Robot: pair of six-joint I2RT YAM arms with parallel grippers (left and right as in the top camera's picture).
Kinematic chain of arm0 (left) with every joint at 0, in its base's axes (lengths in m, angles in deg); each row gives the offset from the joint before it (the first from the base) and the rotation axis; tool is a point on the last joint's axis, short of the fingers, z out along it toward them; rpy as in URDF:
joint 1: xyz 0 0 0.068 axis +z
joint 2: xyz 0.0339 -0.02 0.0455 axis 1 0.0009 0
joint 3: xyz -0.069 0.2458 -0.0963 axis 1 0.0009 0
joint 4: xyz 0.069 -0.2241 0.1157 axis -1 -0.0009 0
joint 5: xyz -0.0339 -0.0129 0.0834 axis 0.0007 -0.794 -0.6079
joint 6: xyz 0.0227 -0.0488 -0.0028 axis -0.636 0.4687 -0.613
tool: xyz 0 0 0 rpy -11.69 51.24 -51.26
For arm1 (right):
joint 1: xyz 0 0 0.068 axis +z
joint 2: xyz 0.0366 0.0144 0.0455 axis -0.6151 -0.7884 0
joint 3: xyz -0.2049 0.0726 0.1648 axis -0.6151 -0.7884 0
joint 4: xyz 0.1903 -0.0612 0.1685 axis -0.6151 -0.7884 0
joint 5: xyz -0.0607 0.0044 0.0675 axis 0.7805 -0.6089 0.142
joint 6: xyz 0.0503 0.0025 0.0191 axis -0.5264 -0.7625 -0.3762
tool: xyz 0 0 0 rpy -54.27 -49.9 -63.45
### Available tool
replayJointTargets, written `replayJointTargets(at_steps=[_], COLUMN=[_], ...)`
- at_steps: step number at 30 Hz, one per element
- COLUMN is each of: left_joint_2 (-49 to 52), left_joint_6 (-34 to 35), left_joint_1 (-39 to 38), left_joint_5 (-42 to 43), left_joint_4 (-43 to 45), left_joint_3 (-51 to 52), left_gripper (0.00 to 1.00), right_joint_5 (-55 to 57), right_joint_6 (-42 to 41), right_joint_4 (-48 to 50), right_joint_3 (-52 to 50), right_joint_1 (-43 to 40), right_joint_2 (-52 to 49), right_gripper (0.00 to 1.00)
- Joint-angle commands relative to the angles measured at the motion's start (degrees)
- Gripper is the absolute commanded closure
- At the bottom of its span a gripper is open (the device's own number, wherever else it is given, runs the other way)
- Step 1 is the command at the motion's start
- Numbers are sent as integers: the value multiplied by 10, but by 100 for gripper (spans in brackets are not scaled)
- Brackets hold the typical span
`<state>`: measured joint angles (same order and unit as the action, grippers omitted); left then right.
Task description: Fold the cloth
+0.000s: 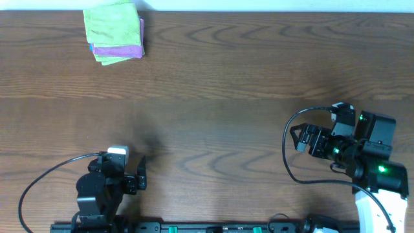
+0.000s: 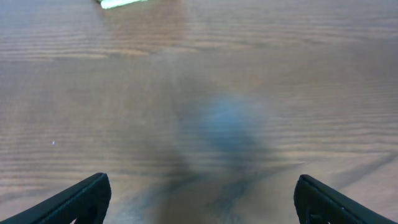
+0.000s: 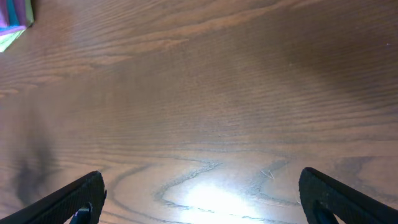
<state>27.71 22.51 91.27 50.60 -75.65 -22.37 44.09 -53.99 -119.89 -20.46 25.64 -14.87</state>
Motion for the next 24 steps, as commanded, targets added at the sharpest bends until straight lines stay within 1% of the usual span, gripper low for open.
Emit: replayJointTargets(at_steps=[1, 9, 15, 19, 24], left_joint_2=[-21, -44, -51, -61, -61], left_joint_6=[-11, -6, -5, 52, 56], left_joint_1=[3, 3, 3, 3, 3], left_joint_5=[-17, -17, -36, -84, -93], left_joint_4=[-10, -25, -27, -45, -48], left_joint_3=[16, 51, 52, 52, 53], left_gripper=[5, 5, 5, 5, 5], right_joint_5=[-2, -2, -2, -2, -2], right_joint_6=[6, 6, 6, 6, 6], right_joint_4=[-1, -1, -1, -1, -1], right_joint_3=[-2, -2, -2, -2, -2], right_joint_1=[-5, -5, -5, -5, -5], right_joint_2=[3, 3, 3, 3, 3], right_gripper=[1, 1, 1, 1, 1])
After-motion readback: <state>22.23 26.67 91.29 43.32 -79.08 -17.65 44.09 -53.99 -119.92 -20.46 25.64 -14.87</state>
